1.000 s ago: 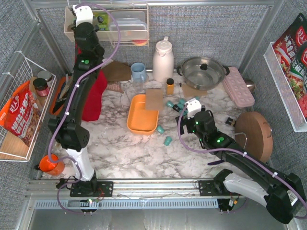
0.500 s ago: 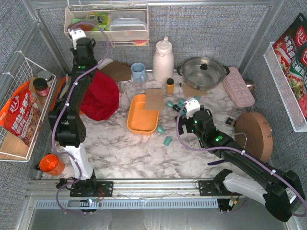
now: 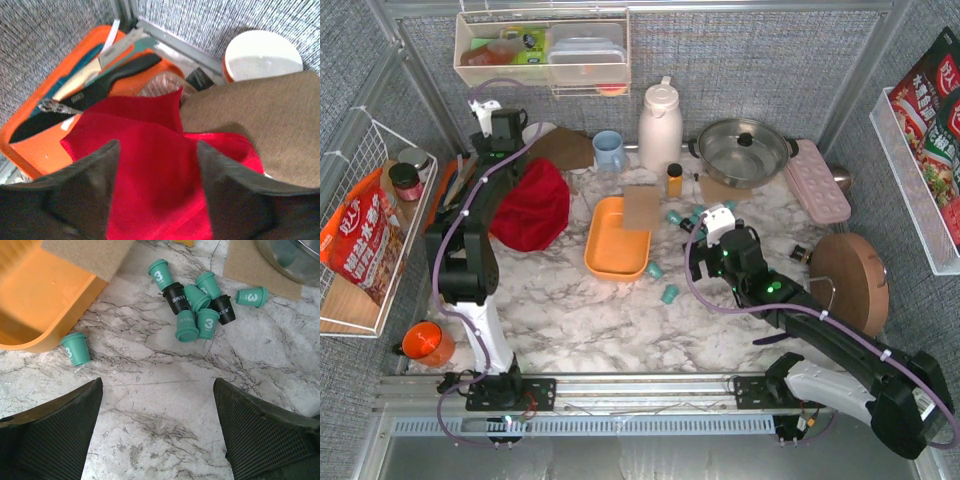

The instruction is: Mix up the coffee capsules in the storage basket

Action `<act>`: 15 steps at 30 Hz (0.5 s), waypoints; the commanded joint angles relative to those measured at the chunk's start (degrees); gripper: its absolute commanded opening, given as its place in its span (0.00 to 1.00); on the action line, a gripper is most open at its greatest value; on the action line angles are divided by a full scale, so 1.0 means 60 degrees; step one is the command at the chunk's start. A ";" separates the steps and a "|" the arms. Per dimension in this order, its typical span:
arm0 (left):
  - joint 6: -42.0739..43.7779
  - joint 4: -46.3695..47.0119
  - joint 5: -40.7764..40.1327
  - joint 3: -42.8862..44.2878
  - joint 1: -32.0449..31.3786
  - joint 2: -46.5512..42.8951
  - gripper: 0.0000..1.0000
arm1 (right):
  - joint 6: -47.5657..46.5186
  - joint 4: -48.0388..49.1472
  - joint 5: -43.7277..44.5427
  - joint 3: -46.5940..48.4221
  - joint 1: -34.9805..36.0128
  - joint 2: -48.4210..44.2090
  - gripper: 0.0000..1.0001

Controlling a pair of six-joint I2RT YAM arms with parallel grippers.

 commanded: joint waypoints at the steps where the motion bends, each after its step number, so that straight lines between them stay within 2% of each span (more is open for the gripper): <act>1: -0.0932 -0.0888 0.0189 -0.0002 0.0051 -0.0059 0.78 | 0.0043 0.0277 -0.0364 0.0120 0.0005 0.0054 0.98; 3: -0.1094 -0.1155 0.0157 -0.0015 0.0061 -0.0331 0.87 | -0.0103 0.0296 -0.0670 0.0195 0.0006 0.0140 0.98; 4: -0.1226 -0.1320 0.0144 -0.0016 0.0057 -0.0537 0.96 | -0.0173 0.0256 -0.0797 0.0284 0.0006 0.0213 0.98; 5: -0.1354 -0.1499 0.0167 -0.0024 0.0050 -0.0760 0.99 | -0.0277 0.0196 -0.0949 0.0369 0.0006 0.0295 0.99; 10: -0.2074 -0.2850 0.1019 -0.0456 -0.0057 -0.2059 0.99 | -0.0799 0.0138 -0.1288 0.0970 0.0100 0.0944 0.99; 15: -0.2163 -0.2483 0.2707 -0.2904 -0.0456 -0.4040 0.99 | -0.1729 0.0471 -0.1661 0.1695 0.0456 0.1994 0.99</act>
